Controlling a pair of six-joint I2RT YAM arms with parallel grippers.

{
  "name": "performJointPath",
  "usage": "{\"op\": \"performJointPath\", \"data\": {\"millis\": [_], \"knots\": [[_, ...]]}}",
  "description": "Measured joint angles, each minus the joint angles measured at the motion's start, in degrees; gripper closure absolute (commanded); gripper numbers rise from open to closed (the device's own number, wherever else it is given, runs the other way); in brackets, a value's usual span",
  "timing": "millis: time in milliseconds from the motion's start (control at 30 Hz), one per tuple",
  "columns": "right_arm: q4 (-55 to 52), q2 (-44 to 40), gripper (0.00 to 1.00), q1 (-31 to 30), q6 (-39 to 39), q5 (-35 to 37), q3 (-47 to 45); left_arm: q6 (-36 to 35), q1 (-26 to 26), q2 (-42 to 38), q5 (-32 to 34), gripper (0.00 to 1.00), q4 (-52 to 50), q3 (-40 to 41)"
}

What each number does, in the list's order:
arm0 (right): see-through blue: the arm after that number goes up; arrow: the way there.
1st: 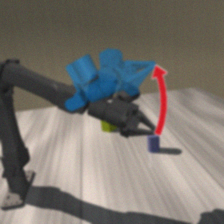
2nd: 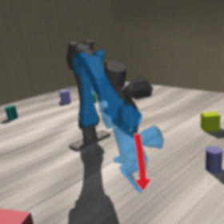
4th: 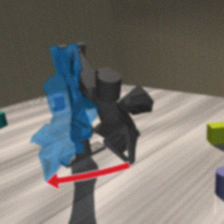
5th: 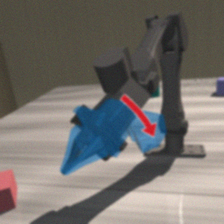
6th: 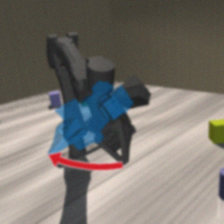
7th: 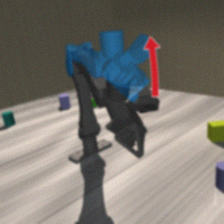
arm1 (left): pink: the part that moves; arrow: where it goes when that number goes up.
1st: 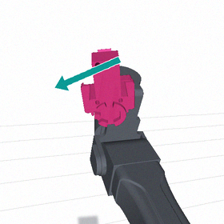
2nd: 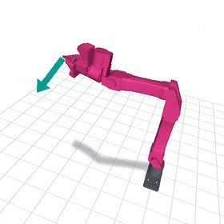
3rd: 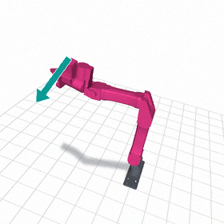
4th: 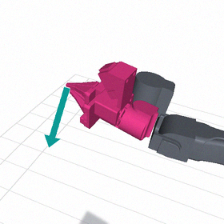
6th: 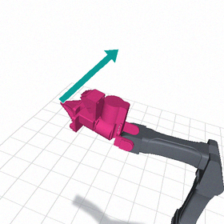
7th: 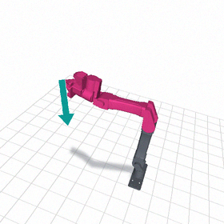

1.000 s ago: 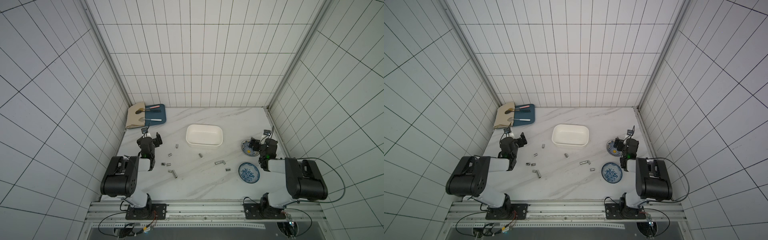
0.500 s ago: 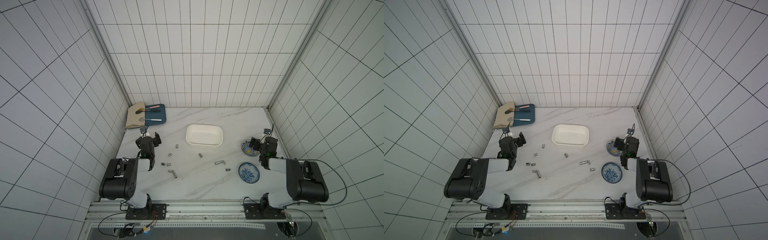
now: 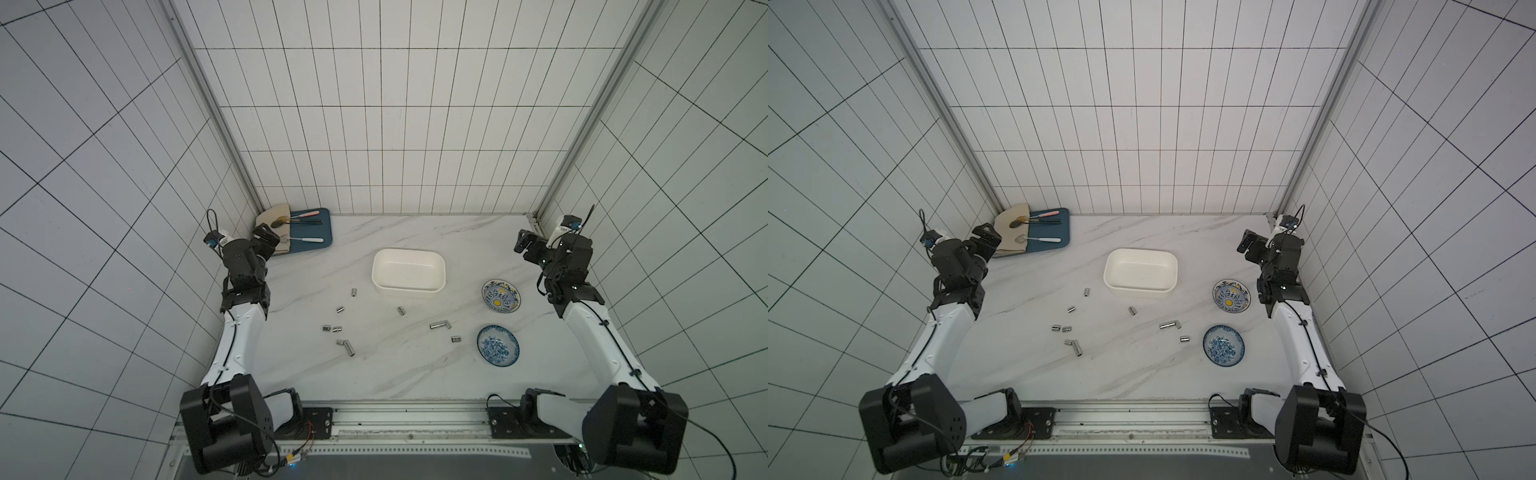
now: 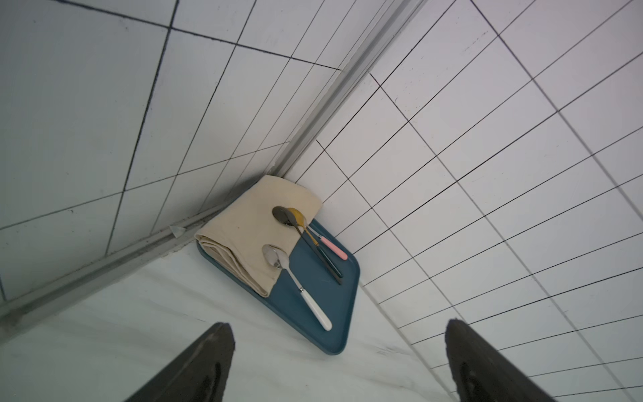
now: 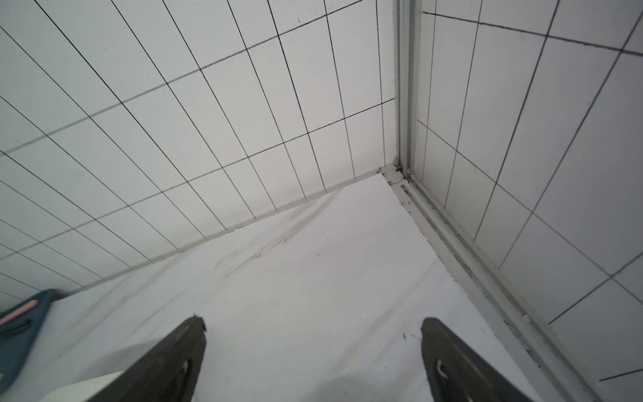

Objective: Put the socket on the desktop into the storage box
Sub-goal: Pick up the socket head from the center of the board.

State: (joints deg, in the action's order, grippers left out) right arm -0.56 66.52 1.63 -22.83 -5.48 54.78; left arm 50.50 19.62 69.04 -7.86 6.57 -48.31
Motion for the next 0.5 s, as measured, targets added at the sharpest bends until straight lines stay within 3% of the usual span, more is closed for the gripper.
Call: {"op": "performJointPath", "data": {"millis": [100, 167, 333, 500], "knots": [[-3.7, -1.0, 0.03, 1.1, -9.4, -7.4, 1.6, 9.9, 1.2, 0.9, -11.5, 0.03, 1.6, 1.3], [-5.7, -0.1, 0.04, 1.4, -13.0, -13.0, 2.0, 12.8, 0.4, 0.9, -16.8, 0.03, 0.1, 1.3], [-12.9, 0.9, 0.05, -0.8, -16.6, -20.5, 2.1, 11.7, -3.7, -5.0, -21.8, 0.03, -10.4, -0.9], [-18.7, -0.2, 0.07, -2.5, -17.9, -26.2, 2.9, 6.8, -9.7, -10.8, -22.2, 0.03, -21.3, -5.5]]}}
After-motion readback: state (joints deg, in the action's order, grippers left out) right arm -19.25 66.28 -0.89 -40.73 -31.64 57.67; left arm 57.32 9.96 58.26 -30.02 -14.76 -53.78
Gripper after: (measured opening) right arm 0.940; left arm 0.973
